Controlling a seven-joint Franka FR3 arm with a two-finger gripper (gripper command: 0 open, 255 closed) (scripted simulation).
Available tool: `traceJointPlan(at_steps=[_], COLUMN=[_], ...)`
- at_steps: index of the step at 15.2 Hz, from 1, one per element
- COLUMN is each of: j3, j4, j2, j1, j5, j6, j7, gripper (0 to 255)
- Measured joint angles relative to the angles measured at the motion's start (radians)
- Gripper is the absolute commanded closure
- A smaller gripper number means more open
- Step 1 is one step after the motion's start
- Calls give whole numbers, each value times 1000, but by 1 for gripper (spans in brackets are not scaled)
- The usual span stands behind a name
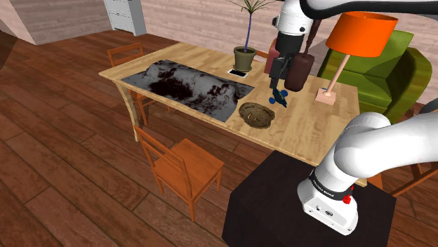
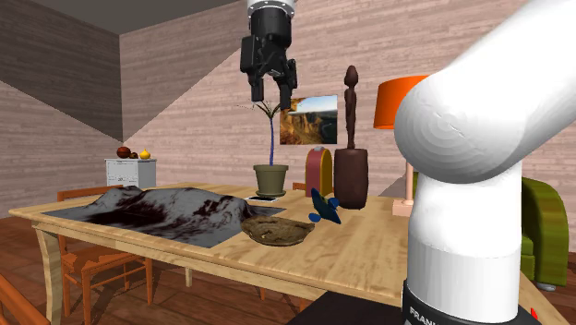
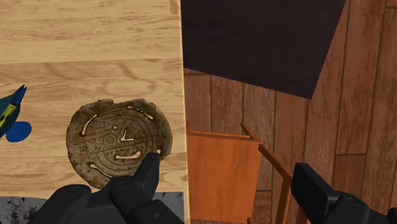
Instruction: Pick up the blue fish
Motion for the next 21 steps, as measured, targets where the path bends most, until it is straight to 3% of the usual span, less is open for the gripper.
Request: traceJointPlan(at_steps=[4,14,21], j3=[-50,-301,-479], j4=[-3,63,186], j2=[29,244,474], j1=[-19,-89,-102], j5=[-15,-45,24], j6=[34,181,256], j7=[-39,-253,-436], gripper=[0,0,0])
